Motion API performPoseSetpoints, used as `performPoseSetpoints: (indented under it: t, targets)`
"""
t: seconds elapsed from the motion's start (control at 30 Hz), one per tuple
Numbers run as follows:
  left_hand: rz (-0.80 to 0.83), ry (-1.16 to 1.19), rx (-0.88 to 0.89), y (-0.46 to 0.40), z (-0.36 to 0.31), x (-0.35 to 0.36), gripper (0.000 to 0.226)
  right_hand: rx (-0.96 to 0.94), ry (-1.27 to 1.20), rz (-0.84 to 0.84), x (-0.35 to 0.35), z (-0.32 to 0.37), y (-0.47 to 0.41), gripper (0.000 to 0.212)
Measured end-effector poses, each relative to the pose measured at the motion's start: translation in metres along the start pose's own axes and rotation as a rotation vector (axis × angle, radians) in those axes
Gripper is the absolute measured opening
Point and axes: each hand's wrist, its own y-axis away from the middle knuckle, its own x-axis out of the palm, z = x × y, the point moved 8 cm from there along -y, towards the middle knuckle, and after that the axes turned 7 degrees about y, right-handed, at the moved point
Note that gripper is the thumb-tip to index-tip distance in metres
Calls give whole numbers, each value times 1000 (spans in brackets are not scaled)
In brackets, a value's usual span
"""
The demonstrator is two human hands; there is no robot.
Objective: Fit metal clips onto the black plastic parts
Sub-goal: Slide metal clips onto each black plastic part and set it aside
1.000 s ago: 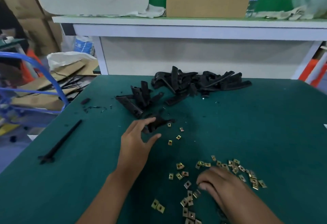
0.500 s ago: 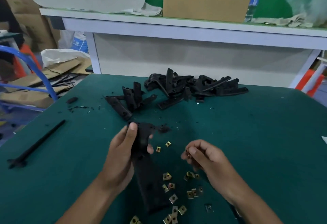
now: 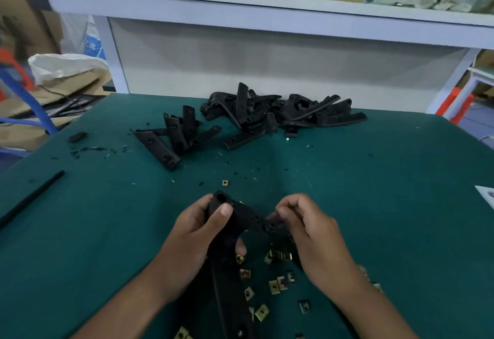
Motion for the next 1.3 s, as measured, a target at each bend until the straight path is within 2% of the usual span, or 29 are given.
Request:
performPoseSetpoints:
  t: [0.07,0.17,0.27,0.63,0.87,1.1,1.3]
  targets:
    - [36,-32,-11,1,0,4,39,35,-165,-6,-2,-2,-2,24]
    - [92,-41,-35,2,2,8,34,131,-544,49,2,-5,-3,13]
    - [127,-2,-66,3,4,11,34,154,-685,110,8,-4,-2,24]
    - [165,14,-99,5,7,17,30,201,-708,118,7,2,1,33]
    - [193,-47,-62,3,6,16,33,210,-648,140,9,11,4,29]
    - [288,-10,-69,6,2,27,26,308,-744,288,15,19,11,29]
    - [298,-10,-69,7,1,28,22,372,-777,246,17,15,13,31]
